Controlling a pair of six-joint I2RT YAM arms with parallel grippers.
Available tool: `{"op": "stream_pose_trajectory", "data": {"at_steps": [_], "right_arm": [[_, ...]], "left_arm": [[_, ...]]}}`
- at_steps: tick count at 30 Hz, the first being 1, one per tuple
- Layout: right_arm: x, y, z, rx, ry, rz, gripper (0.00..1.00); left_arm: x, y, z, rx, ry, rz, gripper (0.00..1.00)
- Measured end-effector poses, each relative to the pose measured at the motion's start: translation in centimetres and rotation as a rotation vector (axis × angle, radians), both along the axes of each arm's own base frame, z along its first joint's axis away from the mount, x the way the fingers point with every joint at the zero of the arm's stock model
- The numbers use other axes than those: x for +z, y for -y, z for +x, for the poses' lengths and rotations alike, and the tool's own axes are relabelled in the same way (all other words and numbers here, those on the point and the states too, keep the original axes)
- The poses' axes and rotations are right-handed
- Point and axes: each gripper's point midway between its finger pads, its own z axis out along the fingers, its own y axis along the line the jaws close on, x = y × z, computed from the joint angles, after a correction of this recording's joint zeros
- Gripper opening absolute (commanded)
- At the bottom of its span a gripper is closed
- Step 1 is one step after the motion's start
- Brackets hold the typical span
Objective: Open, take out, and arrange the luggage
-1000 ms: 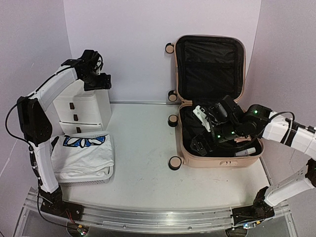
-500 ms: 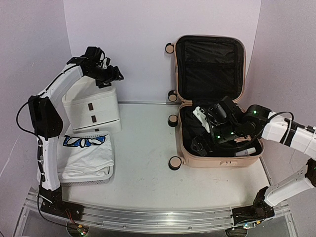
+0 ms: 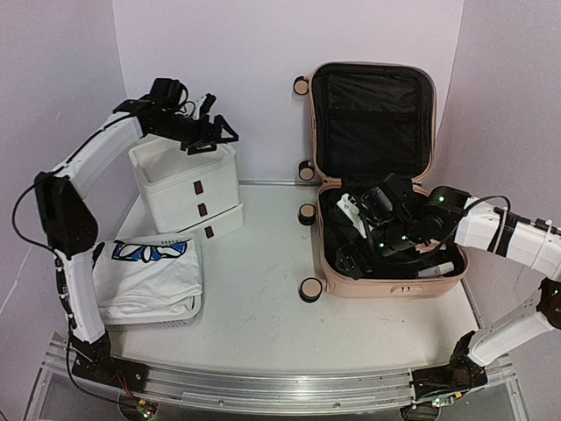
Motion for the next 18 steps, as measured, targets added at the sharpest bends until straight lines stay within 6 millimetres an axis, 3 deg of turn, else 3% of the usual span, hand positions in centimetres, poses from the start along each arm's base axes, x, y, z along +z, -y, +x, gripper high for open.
{"op": "stream_pose_trajectory", "data": {"at_steps": [3,6,10,12,14,18], "right_arm": [[-1.0,-0.4,0.3,0.002,-0.022,-0.023,0.98],[-1.9,-0.9,0.6,0.005,-0.043,-0.041,0.98],[-2.7,-1.9,0.9,0.019,-0.073,-0.038,0.98],[-2.8,-2.6,1.0,0.03,-0.087,-0.027,0.98],[-2.9,-3.4,1.2,0.041,-0.1,-0.014,0.98],[-2.5,-4.9,1.8,0.053,-0.106,0.022,0.98]], "left_arm": [[3.4,-3.7,-3.5,0.03,0.078,0.029,0.94],[6.7,-9.3,-6.5,0.161,0.17,0.072,0.99],[7.8,-18.0,-10.4,0.441,0.213,0.155,0.96],[6.7,-21.2,-11.1,0.552,0.175,0.167,0.9],[5.2,-23.1,-10.9,0.618,0.112,0.164,0.85],[-0.3,-24.7,-7.5,0.655,-0.072,0.159,0.8]]}}
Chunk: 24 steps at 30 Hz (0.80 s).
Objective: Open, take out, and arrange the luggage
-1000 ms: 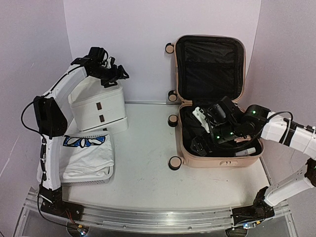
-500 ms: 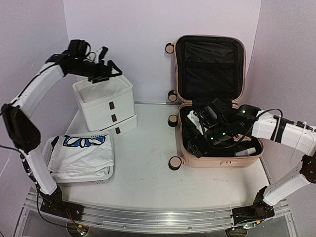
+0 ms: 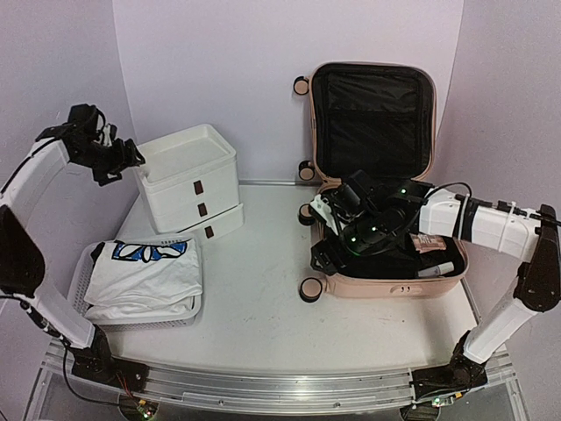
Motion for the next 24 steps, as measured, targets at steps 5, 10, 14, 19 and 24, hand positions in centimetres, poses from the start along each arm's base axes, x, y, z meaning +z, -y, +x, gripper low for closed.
{"op": "stream_pose_trajectory", "data": {"at_steps": [5,10,14,19,24], "right_arm": [[0.2,-0.4,0.2,-0.01,-0.001,0.022,0.98],[0.2,-0.1,1.2,-0.049,0.043,0.003,0.98],[-0.2,-0.8,2.3,-0.049,0.058,-0.009,0.98],[0.1,-3.3,4.6,-0.039,0.068,0.041,0.98],[0.7,-6.6,8.4,-0.049,0.032,0.188,0.98]], "left_arm": [[-7.4,0.7,3.1,-0.005,-0.203,-0.06,0.56],[-6.9,2.0,3.9,-0.027,-0.196,-0.097,0.48],[-7.3,3.7,3.4,-0.041,-0.219,-0.089,0.43],[-7.2,6.6,3.2,-0.058,-0.205,-0.102,0.4],[-7.0,9.9,2.9,-0.112,-0.187,-0.124,0.37]]}}
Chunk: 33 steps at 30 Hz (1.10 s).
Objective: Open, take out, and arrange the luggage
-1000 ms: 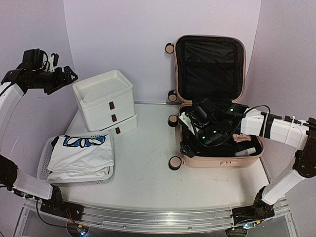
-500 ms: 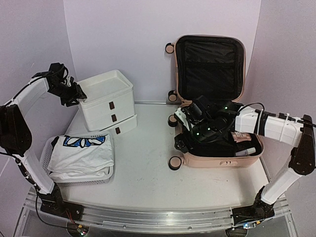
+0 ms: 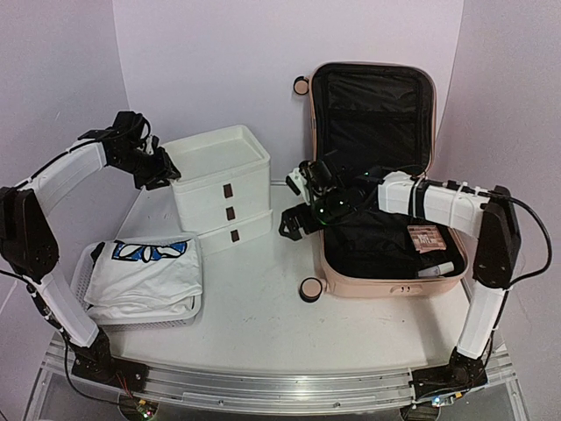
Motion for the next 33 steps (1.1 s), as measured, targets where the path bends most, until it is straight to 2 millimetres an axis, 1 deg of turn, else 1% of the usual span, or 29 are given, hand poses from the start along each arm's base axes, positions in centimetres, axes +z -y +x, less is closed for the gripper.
{"op": "stream_pose_trajectory", "data": {"at_steps": [2,6,8,9,10,12,13,14,17,19,22,24,25,27,30,33], "right_arm": [[0.0,-0.9,1.6,-0.008,-0.013,0.048,0.98],[-0.2,-3.2,4.9,-0.017,-0.021,0.141,0.98],[-0.4,-4.9,6.0,-0.006,-0.02,0.182,0.98],[0.0,-5.7,6.6,-0.009,-0.015,0.211,0.96],[0.1,-6.1,6.7,-0.007,-0.021,0.224,0.94],[0.2,-6.8,7.5,-0.022,-0.032,0.248,0.89],[0.3,-7.2,7.9,-0.03,-0.037,0.266,0.88],[0.4,-7.3,8.5,-0.039,-0.044,0.286,0.88],[0.5,-7.0,10.1,-0.053,-0.055,0.34,0.9],[0.6,-6.4,11.0,-0.059,-0.054,0.357,0.91],[0.4,-5.8,11.5,-0.054,-0.053,0.365,0.91],[0.4,-5.7,11.4,-0.039,-0.045,0.37,0.9],[0.4,-5.7,11.2,-0.032,-0.046,0.376,0.88],[0.2,-5.8,10.7,-0.018,-0.048,0.395,0.84],[0.4,-6.4,10.5,-0.011,-0.031,0.432,0.79],[0.3,-7.0,10.3,-0.017,-0.01,0.438,0.73]], "left_arm": [[0.0,1.4,-0.3,-0.03,0.005,-0.015,0.38],[0.0,4.7,-1.6,-0.112,0.018,-0.049,0.42],[-0.1,6.4,-2.6,-0.155,0.006,-0.074,0.45],[-0.1,7.4,-3.1,-0.18,0.001,-0.085,0.47],[-0.1,7.9,-3.5,-0.193,0.0,-0.092,0.48],[0.2,8.9,-4.3,-0.237,-0.005,-0.114,0.54],[0.3,9.3,-4.7,-0.259,-0.006,-0.125,0.59],[0.5,9.6,-5.2,-0.282,-0.002,-0.132,0.62],[1.5,10.0,-6.4,-0.335,0.027,-0.141,0.7],[2.7,10.0,-7.0,-0.362,0.063,-0.143,0.75],[4.2,9.9,-7.7,-0.393,0.115,-0.137,0.8],[4.9,9.7,-7.7,-0.399,0.143,-0.116,0.87],[5.3,9.5,-7.5,-0.395,0.158,-0.103,0.91],[6.1,8.8,-6.6,-0.364,0.193,-0.053,0.92],[7.7,7.5,-4.4,-0.295,0.253,0.023,0.86],[8.8,6.3,-1.3,-0.24,0.287,0.055,0.79]]}}
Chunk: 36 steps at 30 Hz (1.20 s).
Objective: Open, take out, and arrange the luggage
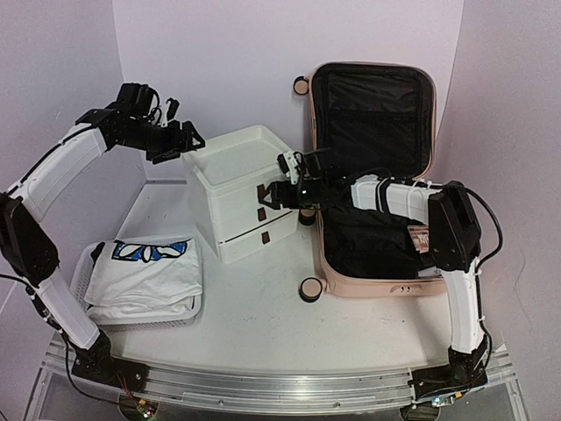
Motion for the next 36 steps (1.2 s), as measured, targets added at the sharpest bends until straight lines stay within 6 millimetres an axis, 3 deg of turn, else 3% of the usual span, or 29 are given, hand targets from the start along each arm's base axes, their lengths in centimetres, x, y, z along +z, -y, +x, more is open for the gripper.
{"op": "stream_pose_trajectory", "data": {"at_steps": [3,8,12,16,24,29,36], "right_arm": [[0.0,-0.7,-0.4,-0.003,0.018,-0.008,0.67],[-0.1,-2.4,-1.8,0.008,0.065,-0.043,0.63],[-0.2,-3.3,-2.5,-0.011,0.115,-0.087,0.53],[-0.5,-3.6,-2.9,-0.048,0.132,-0.126,0.53],[0.4,-2.7,-1.7,-0.12,0.165,-0.175,0.54],[0.7,-2.3,-1.4,-0.133,0.173,-0.193,0.44],[1.9,-2.5,-1.3,-0.131,0.179,-0.183,0.38]], "left_arm": [[-0.9,-1.7,3.1,0.053,-0.005,0.026,0.75],[-5.2,-3.6,6.2,0.099,-0.088,0.081,0.69],[-7.4,-2.7,6.5,0.072,-0.142,0.078,0.67],[-7.5,-2.0,6.2,0.054,-0.148,0.075,0.63],[-7.9,-1.8,6.0,0.048,-0.144,0.072,0.63],[-7.8,-1.8,6.0,0.048,-0.137,0.07,0.62],[-7.8,-1.8,6.1,0.052,-0.132,0.065,0.6]]}}
